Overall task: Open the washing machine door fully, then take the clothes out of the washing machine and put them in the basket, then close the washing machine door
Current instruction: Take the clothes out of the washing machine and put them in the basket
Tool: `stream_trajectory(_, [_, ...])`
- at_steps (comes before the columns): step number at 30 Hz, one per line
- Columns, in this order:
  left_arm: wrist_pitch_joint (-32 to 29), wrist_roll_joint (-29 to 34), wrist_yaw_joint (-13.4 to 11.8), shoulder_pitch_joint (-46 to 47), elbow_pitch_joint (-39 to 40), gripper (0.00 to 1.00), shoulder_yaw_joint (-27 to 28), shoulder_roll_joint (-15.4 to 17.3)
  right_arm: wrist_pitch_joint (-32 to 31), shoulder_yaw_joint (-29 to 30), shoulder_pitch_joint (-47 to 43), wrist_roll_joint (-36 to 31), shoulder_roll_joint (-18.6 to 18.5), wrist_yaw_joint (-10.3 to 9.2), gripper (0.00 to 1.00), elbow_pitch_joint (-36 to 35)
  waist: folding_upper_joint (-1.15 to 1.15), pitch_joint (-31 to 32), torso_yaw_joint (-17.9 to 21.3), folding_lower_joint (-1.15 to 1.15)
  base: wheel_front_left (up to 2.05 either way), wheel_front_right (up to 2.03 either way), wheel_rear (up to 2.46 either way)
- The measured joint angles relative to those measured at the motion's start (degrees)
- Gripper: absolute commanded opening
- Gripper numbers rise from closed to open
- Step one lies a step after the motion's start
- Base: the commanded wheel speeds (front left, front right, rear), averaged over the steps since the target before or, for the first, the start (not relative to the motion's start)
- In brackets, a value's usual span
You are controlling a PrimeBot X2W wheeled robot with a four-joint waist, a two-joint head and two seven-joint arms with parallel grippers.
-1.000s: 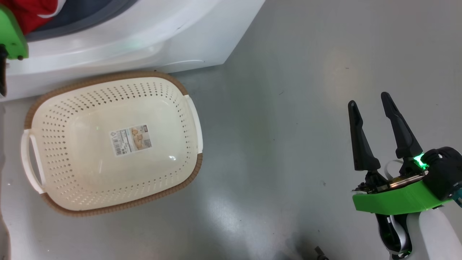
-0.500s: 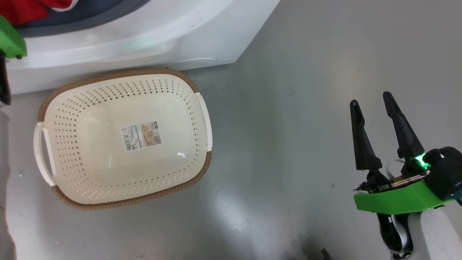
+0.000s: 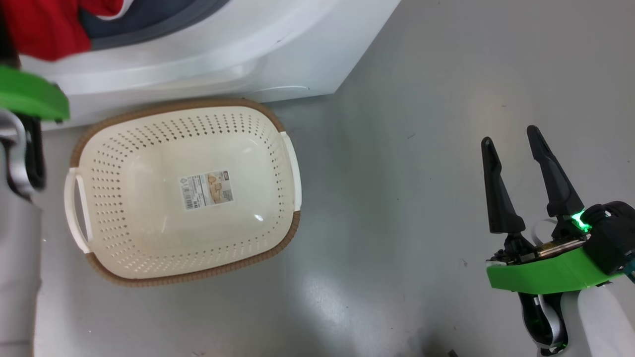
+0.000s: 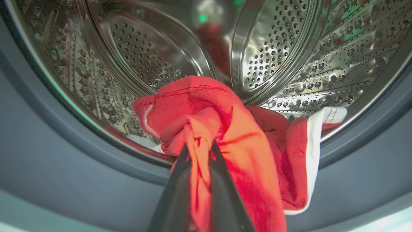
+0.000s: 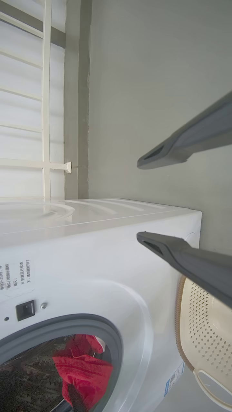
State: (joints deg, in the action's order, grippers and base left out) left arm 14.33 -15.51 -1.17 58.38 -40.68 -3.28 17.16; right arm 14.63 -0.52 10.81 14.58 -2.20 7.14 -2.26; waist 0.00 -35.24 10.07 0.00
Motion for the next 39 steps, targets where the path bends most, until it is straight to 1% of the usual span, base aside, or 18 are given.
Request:
stream_trajectory(3, [0.07,0.43,-0.66,-4.54,5.08,0.0,0.25,-0.04,0.0,0.08,0.0,-0.07,-0.01,0.0,1.0,0.04,0.0,0.56,-0.16,0.0,0.0,0.0,0.0])
stream_trajectory(8, [0.21,1.12,-1.46,-10.71,14.01,0.0,1.19,-1.31,0.0,0.35,0.0,-0.16,-0.02,0.0,1.0,0.09,0.0,1.46,-0.72,0.0,0.0,0.0,0.0])
stream_trajectory(15, [0.22,1.57,-2.25,-17.82,21.74,0.0,1.96,-2.83,0.0,1.04,-0.01,-0.75,-0.03,0.0,1.0,0.18,0.0,3.21,-1.56,0.0,0.0,0.0,0.0])
stream_trajectory(16, [0.22,1.9,-2.36,-19.22,23.6,0.0,2.15,-3.47,0.0,1.32,-0.02,-1.02,-0.05,0.0,1.0,0.26,0.0,3.73,-1.84,0.0,0.0,0.0,0.0])
stream_trajectory(26, [0.22,3.09,-2.43,-26.56,29.67,0.0,1.51,-6.24,0.0,1.76,-0.32,-1.05,-0.05,0.0,1.0,0.41,0.0,7.24,-3.03,0.0,0.0,0.0,0.0])
stream_trajectory(33, [0.22,3.44,-2.42,-30.1,32.44,0.0,0.74,-7.57,0.0,2.35,-1.59,-1.07,-0.05,0.0,1.0,0.42,0.0,9.6,-4.22,0.0,0.0,0.0,0.0])
stream_trajectory(39, [0.22,3.45,-2.33,-32.99,34.01,0.0,-1.05,-8.95,0.0,2.79,-2.36,-1.07,-0.05,0.0,1.0,0.43,0.0,11.6,-5.05,0.0,0.0,0.0,0.0])
